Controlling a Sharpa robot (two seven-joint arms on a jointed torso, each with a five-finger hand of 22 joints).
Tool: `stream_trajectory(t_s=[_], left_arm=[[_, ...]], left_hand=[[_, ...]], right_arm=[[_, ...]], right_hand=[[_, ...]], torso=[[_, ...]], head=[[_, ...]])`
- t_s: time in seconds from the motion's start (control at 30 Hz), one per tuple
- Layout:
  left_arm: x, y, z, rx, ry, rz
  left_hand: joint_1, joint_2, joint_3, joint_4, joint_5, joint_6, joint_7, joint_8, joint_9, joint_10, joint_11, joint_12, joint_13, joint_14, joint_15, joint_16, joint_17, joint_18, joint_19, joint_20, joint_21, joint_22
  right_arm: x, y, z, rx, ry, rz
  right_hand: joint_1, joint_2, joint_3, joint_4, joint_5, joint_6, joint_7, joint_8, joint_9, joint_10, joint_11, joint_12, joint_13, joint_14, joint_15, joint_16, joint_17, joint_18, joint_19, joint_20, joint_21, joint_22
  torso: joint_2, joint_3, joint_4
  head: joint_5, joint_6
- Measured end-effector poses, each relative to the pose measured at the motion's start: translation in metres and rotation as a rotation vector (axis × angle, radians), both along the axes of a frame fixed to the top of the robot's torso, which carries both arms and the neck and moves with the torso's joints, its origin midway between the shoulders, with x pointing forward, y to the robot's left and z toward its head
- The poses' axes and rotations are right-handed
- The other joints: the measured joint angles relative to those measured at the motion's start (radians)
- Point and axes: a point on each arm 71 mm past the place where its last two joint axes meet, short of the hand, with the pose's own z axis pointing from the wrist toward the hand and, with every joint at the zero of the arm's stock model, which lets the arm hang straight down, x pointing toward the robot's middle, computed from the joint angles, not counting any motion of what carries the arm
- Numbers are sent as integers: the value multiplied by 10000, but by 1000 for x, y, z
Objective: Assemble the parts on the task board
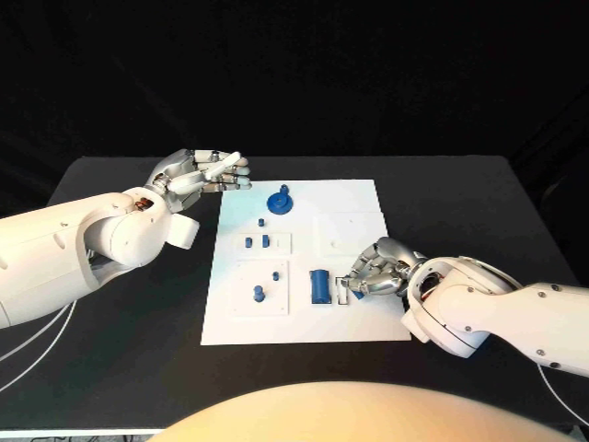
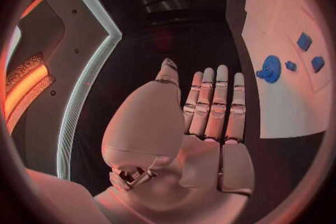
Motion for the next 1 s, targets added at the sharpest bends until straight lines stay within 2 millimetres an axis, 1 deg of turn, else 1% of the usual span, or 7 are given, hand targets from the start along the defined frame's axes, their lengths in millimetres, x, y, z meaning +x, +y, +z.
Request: stream_trajectory(t_s=[0.27, 0.33, 0.47, 0.6, 0.63, 0.73, 1.0], left_arm=[[0, 0, 0, 2, 5, -1], [0, 0, 0, 2, 6, -2], [0, 0, 0, 0, 8, -7], [0, 0, 0, 3, 10, -3], [0, 0, 0, 4, 11, -2], [0, 1, 0, 6, 14, 0], [0, 1, 0, 15, 28, 6]], left_hand=[[0, 0, 0, 0, 0, 0, 0, 0, 1, 0, 0, 0, 0, 0, 0, 0, -1, 0, 0, 0, 0, 0], [0, 0, 0, 0, 0, 0, 0, 0, 1, 0, 0, 0, -1, 0, 0, 0, -1, 0, 0, 0, 0, 1], [0, 0, 0, 0, 0, 0, 0, 0, 1, 0, 0, 0, 0, 0, 0, 0, -2, -1, 0, 0, 0, 1], [0, 0, 0, 0, 0, 0, 0, 0, 1, 0, 0, 0, -1, 0, 0, 0, -2, 0, 0, 0, 0, 1], [0, 0, 0, 0, 0, 0, 0, 0, 1, 0, 0, 0, -1, 0, 0, 0, -2, 0, 0, 0, 0, 1], [49, 49, 0, 0, 0, 0, 0, 0, -14, 0, 0, 0, -1, 0, 0, 0, 14, 0, 0, 0, 0, -18], [49, 49, 0, 0, 0, 0, 0, 0, -14, 0, 0, 0, -1, 0, 0, 0, 14, 0, -1, 0, 0, -18]], right_arm=[[4, 5, -3, 17, 4, -140], [5, 6, -3, -13, 14, -151], [7, 7, -4, -126, 63, -143], [8, 7, -4, -277, 138, -81], [8, 7, -5, -342, 210, -45], [5, 8, -8, -469, 389, 74], [3, 10, -8, -709, 509, 307]], right_hand=[[-197, -17, -154, 154, -93, 89, -88, -5, -27, 0, 0, 0, 0, -1, 0, 0, -1, 1, 0, 0, -1, -1], [-257, -60, -273, 197, -222, 115, -112, -24, -19, 0, -1, 0, 0, -1, 0, 0, -1, 0, 0, 0, -1, -1], [-391, -28, -436, 353, -525, 163, -152, -75, -30, 1, -1, 0, 0, -1, 0, 0, -2, 0, 0, 1, -6, -1], [-467, -83, -578, 495, -555, 179, -102, -132, -72, 1, -1, 0, 0, -1, 0, 0, -2, 0, 0, 1, -7, -2], [-468, -85, -593, 510, -554, 172, -96, -250, -255, 0, -1, 0, 0, -1, 0, 0, -2, 0, 0, 1, -7, -2], [-561, -71, -675, 534, -553, 163, -87, -193, -138, 0, 0, 0, 0, -1, 0, 0, -3, 0, 0, 1, -7, -2], [-624, -58, -772, 631, -553, 196, -52, -193, -122, 0, 0, 0, 0, -1, 0, -1, -4, 1, 0, 1, -7, -4]], torso=[[3, 5, 0], [3, 6, -5], [1, 6, -6], [0, 5, -6], [0, 4, -6], [0, 4, -6], [-1, 4, -7]], head=[[17, 12], [22, 13], [24, 12], [25, 0], [25, -6], [26, -14], [29, -30]])
